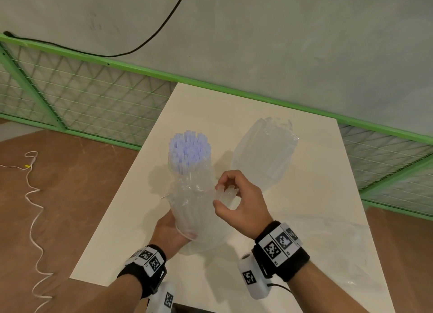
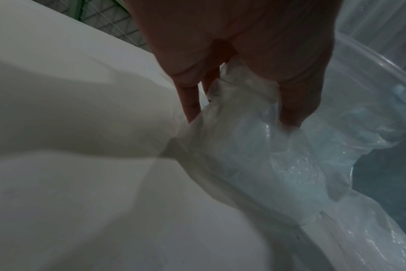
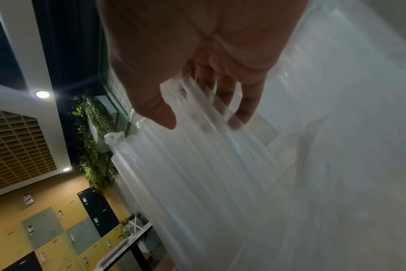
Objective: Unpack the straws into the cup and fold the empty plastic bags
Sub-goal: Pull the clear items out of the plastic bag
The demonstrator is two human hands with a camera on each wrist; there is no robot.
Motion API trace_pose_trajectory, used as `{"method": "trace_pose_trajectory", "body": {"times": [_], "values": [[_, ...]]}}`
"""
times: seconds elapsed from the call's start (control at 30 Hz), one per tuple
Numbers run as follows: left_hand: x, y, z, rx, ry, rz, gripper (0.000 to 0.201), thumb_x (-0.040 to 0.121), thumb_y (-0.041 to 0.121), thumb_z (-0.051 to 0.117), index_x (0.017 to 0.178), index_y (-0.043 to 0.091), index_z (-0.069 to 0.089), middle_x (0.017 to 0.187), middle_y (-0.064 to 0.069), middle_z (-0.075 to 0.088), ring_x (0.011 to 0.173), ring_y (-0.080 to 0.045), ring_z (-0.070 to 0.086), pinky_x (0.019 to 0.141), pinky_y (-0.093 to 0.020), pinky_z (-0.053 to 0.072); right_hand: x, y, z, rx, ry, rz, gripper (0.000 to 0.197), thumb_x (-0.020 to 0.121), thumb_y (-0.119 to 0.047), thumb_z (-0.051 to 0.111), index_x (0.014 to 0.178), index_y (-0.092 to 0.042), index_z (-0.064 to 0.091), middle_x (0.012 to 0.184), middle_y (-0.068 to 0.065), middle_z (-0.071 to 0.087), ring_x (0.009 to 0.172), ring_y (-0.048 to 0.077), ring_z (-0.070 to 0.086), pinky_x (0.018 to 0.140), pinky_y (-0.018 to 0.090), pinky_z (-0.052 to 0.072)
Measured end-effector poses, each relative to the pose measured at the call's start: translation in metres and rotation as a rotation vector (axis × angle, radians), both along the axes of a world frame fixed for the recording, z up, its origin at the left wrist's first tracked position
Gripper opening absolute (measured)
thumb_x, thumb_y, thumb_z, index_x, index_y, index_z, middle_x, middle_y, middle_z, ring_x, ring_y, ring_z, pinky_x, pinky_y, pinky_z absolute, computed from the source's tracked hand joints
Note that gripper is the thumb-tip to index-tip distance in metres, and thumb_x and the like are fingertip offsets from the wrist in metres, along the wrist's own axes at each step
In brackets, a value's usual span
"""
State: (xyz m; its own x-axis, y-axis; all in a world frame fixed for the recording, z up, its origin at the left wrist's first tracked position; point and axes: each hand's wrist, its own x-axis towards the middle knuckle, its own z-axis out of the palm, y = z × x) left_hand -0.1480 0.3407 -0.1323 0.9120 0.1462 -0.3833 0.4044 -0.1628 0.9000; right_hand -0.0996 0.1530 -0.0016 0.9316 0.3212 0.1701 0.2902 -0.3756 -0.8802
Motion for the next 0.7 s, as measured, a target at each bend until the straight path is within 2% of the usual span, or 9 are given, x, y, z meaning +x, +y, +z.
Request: {"method": "trace_pose_trajectory", "body": {"times": [0.07,0.13,0.27,0.4,0.47,0.57,0.7], "values": [[0.0,0.001,-0.003,0.0,-0.003,-0.016,0.066,0.04,0.032,0.084,0.101,0.034,0.062,0.091,0.008,0.074,0.088,-0.006,0.069,0.081,-0.03,0.054,-0.001,0.005,-0.003,-0.005,-0.03,-0.012,0.044,0.07,-0.007,0.076,0.107,-0.023,0.057,0.09,-0.005,0.063,0.087,0.014,0.058,0.077,0.011,0.038],[0.0,0.002,-0.007,-0.019,0.0,-0.011,0.065,0.043,0.025,0.086,0.104,0.031,0.064,0.093,0.004,0.075,0.09,-0.012,0.07,0.083,-0.034,0.056,-0.001,0.009,-0.006,-0.025,-0.097,-0.02,0.041,0.071,-0.007,0.075,0.107,-0.02,0.06,0.091,-0.005,0.06,0.089,0.012,0.058,0.079,0.012,0.039],[-0.002,0.004,-0.006,0.026,-0.019,-0.025,0.061,0.055,0.013,0.087,0.107,0.033,0.062,0.092,0.007,0.074,0.089,-0.007,0.07,0.073,-0.02,0.052,-0.002,0.014,-0.007,-0.027,-0.153,-0.056,0.032,0.071,-0.007,0.072,0.1,-0.016,0.061,0.097,-0.008,0.062,0.092,0.008,0.059,0.083,0.014,0.042],[-0.002,0.003,-0.007,-0.003,-0.017,-0.017,0.066,0.044,0.03,0.085,0.107,0.032,0.065,0.092,0.008,0.075,0.087,-0.007,0.071,0.075,-0.026,0.055,-0.002,0.013,-0.007,-0.027,-0.149,-0.041,0.027,0.078,-0.004,0.072,0.101,-0.014,0.06,0.092,-0.017,0.06,0.09,0.0,0.058,0.084,0.01,0.04],[-0.002,0.004,-0.008,-0.006,-0.018,-0.02,0.066,0.049,0.027,0.087,0.111,0.031,0.065,0.096,0.011,0.075,0.088,-0.004,0.071,0.077,-0.027,0.055,-0.002,0.011,-0.009,-0.044,-0.203,-0.051,0.028,0.081,-0.005,0.071,0.106,-0.013,0.061,0.094,-0.012,0.061,0.092,-0.002,0.057,0.086,0.009,0.039],[-0.003,0.004,-0.009,0.006,-0.019,-0.014,0.064,0.053,0.02,0.088,0.112,0.03,0.065,0.094,0.016,0.074,0.088,0.0,0.07,0.076,-0.023,0.053,-0.002,0.009,-0.013,-0.068,-0.279,-0.088,0.025,0.084,-0.006,0.07,0.107,-0.013,0.063,0.091,-0.005,0.059,0.089,0.004,0.057,0.085,0.012,0.04],[-0.003,0.005,-0.01,0.008,-0.011,-0.016,0.066,0.051,0.019,0.089,0.112,0.03,0.065,0.095,0.014,0.075,0.089,-0.003,0.07,0.077,-0.023,0.053,0.0,0.006,-0.017,-0.085,-0.304,-0.127,0.018,0.087,-0.01,0.07,0.104,-0.013,0.064,0.094,-0.006,0.058,0.088,0.004,0.056,0.083,0.011,0.04]]}}
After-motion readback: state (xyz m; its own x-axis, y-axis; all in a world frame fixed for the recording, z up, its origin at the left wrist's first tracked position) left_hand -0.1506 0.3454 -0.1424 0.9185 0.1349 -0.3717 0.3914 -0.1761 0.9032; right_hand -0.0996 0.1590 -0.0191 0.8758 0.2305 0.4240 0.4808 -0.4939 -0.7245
